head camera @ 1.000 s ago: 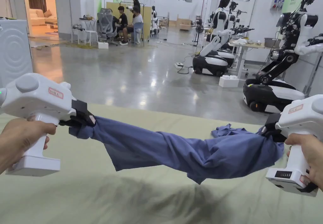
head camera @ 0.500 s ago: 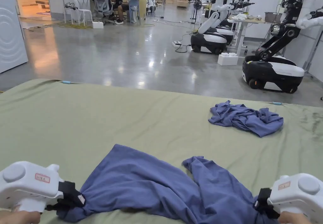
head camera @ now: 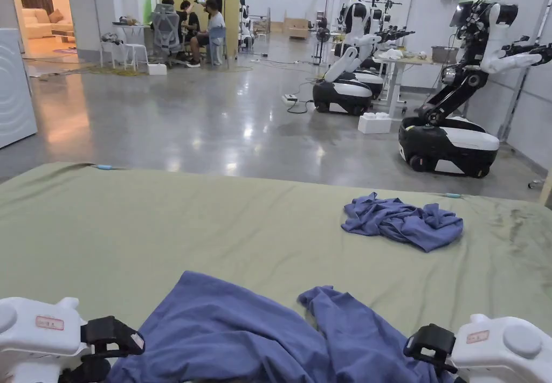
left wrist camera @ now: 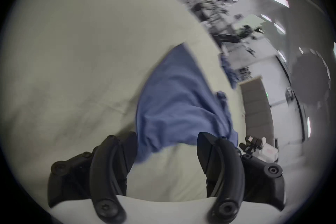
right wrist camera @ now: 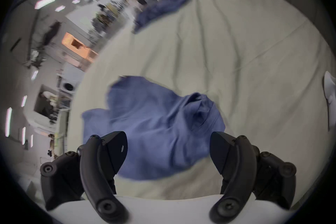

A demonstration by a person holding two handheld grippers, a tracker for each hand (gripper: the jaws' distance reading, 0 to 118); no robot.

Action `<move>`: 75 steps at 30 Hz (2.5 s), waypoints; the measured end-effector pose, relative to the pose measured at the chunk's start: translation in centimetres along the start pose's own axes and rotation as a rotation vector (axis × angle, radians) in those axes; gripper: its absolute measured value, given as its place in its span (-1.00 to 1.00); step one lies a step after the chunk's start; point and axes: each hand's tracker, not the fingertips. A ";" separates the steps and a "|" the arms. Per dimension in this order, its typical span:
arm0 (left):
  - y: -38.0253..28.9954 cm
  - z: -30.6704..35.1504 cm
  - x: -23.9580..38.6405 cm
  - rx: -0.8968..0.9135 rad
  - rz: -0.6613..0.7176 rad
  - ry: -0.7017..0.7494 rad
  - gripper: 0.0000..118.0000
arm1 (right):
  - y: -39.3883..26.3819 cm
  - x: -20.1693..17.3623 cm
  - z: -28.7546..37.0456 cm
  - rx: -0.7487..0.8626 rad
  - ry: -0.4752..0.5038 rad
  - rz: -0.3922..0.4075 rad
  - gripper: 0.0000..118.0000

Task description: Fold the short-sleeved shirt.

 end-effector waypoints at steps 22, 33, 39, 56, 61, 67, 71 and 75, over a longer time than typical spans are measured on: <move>-28.4 16.8 9.9 0.600 -0.682 -0.014 -1.00 | -28.2 -1.7 26.6 0.682 0.080 0.463 -0.93; -5.6 5.6 12.5 0.347 -0.421 -0.129 0.56 | -25.5 -1.7 22.5 0.579 0.105 0.440 -0.93; 11.8 -15.4 11.0 0.031 -0.330 0.323 0.57 | -23.4 -1.7 17.7 0.455 0.127 0.382 -0.93; 8.9 -18.0 11.1 0.044 -0.607 0.367 -1.00 | -10.1 -3.6 10.2 0.399 0.125 0.432 -0.82; 4.1 -11.5 12.6 0.138 -0.633 0.203 -1.00 | 4.7 -7.5 -5.7 0.083 -0.059 0.425 0.88; 1.1 -7.8 12.0 0.146 -0.585 0.160 -1.00 | 6.8 -5.4 -17.0 -0.246 -0.266 0.430 0.47; 1.8 -7.1 11.5 0.155 -0.602 0.183 -1.00 | 5.6 -6.6 -13.6 -0.155 -0.269 0.495 -0.91; 2.9 -5.7 11.7 0.180 -0.585 0.165 -1.00 | 4.8 -6.6 -8.6 -0.100 -0.101 0.403 -0.94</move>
